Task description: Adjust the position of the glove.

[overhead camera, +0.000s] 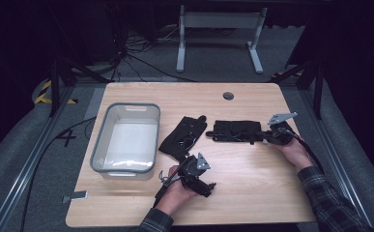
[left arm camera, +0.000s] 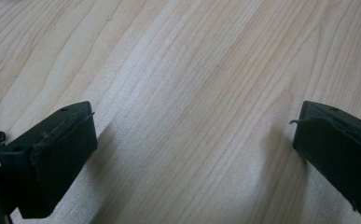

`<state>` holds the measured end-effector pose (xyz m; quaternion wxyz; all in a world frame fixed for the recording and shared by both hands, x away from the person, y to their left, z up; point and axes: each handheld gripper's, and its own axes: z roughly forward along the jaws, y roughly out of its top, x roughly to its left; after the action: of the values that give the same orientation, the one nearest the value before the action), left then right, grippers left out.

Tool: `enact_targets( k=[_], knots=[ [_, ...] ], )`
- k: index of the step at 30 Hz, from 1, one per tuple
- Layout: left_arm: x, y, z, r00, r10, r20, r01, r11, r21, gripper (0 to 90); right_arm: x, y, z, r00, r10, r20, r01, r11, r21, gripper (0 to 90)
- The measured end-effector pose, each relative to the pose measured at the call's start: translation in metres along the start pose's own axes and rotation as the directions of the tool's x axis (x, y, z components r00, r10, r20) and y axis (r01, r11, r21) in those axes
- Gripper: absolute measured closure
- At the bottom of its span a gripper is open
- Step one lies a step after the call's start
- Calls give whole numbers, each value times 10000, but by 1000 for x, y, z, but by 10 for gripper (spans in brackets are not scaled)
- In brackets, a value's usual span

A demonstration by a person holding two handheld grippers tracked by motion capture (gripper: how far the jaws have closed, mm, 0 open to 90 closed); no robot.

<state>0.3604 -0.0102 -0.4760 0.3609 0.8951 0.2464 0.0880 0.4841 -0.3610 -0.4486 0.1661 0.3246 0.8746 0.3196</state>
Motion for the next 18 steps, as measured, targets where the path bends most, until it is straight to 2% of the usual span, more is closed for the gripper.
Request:
enact_targets(
  k=[4, 18],
  knots=[
    [0, 0, 0, 10000, -3, 0, 3, 10000, -1, 0, 4, -2, -3, 9998, -151, -100, 152, 9999, 65, 900],
    [0, 0, 0, 10000, -1, 2, 1, 10000, 1, 0, 21, -18, -22, 9971, -210, -733, 232, 9993, 301, 900]
  ],
)
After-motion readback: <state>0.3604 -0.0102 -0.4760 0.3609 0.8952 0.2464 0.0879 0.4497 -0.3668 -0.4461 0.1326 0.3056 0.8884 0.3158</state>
